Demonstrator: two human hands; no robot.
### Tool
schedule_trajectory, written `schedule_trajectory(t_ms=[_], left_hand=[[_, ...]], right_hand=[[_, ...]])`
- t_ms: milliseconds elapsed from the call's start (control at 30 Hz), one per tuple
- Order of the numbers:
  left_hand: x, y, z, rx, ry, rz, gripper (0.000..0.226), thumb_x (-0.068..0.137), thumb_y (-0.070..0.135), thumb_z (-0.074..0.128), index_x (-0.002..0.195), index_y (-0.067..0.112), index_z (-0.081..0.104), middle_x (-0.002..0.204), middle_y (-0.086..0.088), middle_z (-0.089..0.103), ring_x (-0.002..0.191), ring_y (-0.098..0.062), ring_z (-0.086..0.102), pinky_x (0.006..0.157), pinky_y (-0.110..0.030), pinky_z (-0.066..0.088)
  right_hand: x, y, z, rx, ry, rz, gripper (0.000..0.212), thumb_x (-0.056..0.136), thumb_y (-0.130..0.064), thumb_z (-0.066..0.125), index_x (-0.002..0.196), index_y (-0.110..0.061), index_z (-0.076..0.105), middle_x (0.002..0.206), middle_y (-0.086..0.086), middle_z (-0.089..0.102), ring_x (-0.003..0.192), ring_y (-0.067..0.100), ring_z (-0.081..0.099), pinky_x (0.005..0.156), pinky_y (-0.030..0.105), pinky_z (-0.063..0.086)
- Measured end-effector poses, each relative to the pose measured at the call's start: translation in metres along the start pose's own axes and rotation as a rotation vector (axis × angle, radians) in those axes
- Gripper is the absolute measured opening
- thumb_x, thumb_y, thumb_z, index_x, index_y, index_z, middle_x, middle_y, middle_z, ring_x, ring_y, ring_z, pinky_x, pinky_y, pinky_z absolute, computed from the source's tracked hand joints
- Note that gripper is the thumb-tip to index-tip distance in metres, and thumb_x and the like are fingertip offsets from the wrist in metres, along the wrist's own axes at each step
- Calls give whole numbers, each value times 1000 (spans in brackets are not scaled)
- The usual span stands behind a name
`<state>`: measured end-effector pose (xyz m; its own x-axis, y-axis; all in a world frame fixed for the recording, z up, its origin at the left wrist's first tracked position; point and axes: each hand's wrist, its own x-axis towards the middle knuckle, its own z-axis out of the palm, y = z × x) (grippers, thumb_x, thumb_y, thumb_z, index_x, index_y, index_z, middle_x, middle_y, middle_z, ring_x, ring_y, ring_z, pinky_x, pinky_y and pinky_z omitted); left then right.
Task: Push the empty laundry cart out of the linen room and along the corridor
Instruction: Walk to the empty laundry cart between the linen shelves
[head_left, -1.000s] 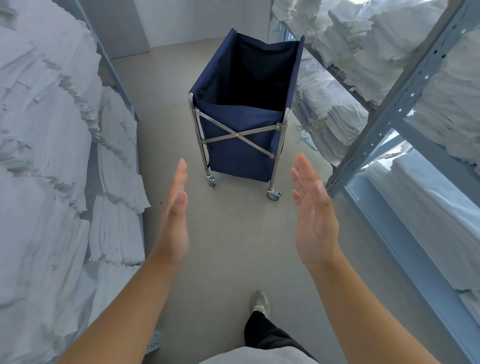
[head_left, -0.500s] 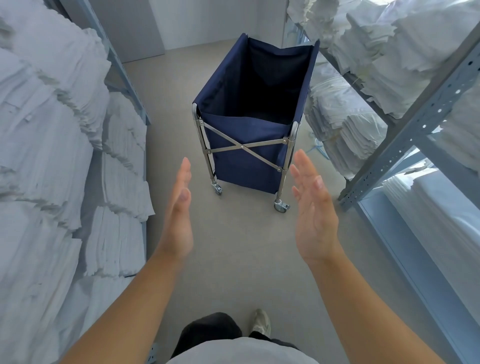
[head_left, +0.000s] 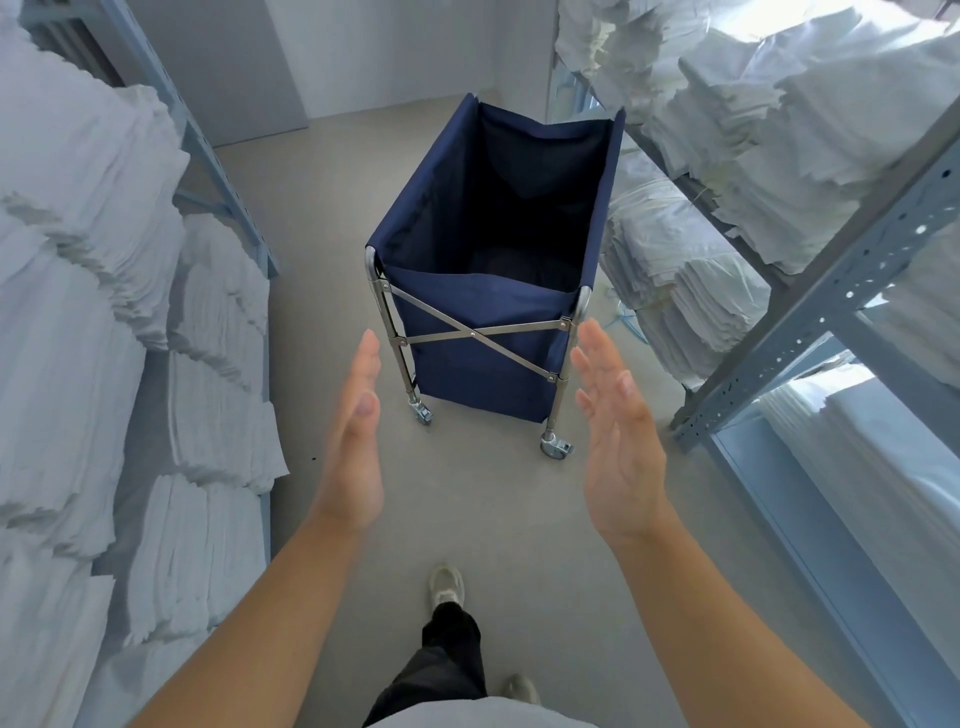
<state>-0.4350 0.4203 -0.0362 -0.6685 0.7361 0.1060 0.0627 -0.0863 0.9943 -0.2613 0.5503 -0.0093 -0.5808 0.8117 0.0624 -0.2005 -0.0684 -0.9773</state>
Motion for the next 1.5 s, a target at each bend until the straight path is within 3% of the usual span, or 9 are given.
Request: schedule_trajectory(t_ms=[167, 300, 467, 733, 900, 1167, 1500], left_hand=[[45, -5, -10, -15, -4, -12, 89, 76, 92, 45, 149, 43, 28, 166, 16, 26, 153, 0, 22, 128, -39, 12], [80, -7, -20, -21, -22, -8, 89, 77, 91, 45, 149, 42, 28, 166, 16, 26, 154, -1, 22, 129, -40, 12], [123, -10, -34, -42, -41, -6, 88, 77, 91, 46, 148, 42, 29, 164, 20, 28, 153, 1, 23, 128, -38, 12], [174, -12, -60, -47, -83, 7, 81, 80, 89, 45, 148, 46, 32, 158, 33, 34, 152, 2, 24, 127, -37, 14], [198, -11, -73, -41, -116, 9, 83, 81, 89, 44, 150, 45, 30, 161, 30, 30, 153, 1, 22, 129, -45, 10], [220, -19, -75, -47, -132, -14, 88, 77, 90, 46, 149, 43, 29, 164, 21, 27, 153, 1, 21, 129, -46, 9], [255, -35, -58, -4, -127, -45, 87, 76, 92, 44, 149, 46, 28, 164, 23, 26, 152, 4, 20, 129, -40, 11]], right_hand=[[41, 6, 16, -22, 14, 7, 61, 84, -69, 41, 141, -47, 46, 152, -27, 46, 146, 1, 36, 125, 42, 20], [72, 6, 31, -33, 27, -6, 72, 78, -84, 48, 141, -47, 46, 153, -27, 44, 146, 1, 36, 122, 36, 21], [105, 10, 49, -22, 61, -8, 59, 85, -68, 40, 140, -46, 46, 153, -28, 45, 145, -1, 37, 120, 32, 23], [148, 17, 79, -8, 111, -25, 59, 84, -67, 40, 140, -47, 45, 154, -25, 43, 144, -2, 38, 116, 29, 27], [168, 21, 96, -16, 128, -30, 62, 83, -67, 40, 141, -46, 44, 156, -24, 42, 145, -3, 37, 121, 34, 24], [189, 28, 102, -36, 142, -14, 66, 83, -68, 40, 143, -43, 42, 157, -22, 41, 145, -1, 37, 125, 38, 21], [232, 40, 87, -19, 126, 7, 63, 83, -71, 39, 142, -48, 44, 155, -26, 43, 145, -4, 36, 116, 29, 28]])
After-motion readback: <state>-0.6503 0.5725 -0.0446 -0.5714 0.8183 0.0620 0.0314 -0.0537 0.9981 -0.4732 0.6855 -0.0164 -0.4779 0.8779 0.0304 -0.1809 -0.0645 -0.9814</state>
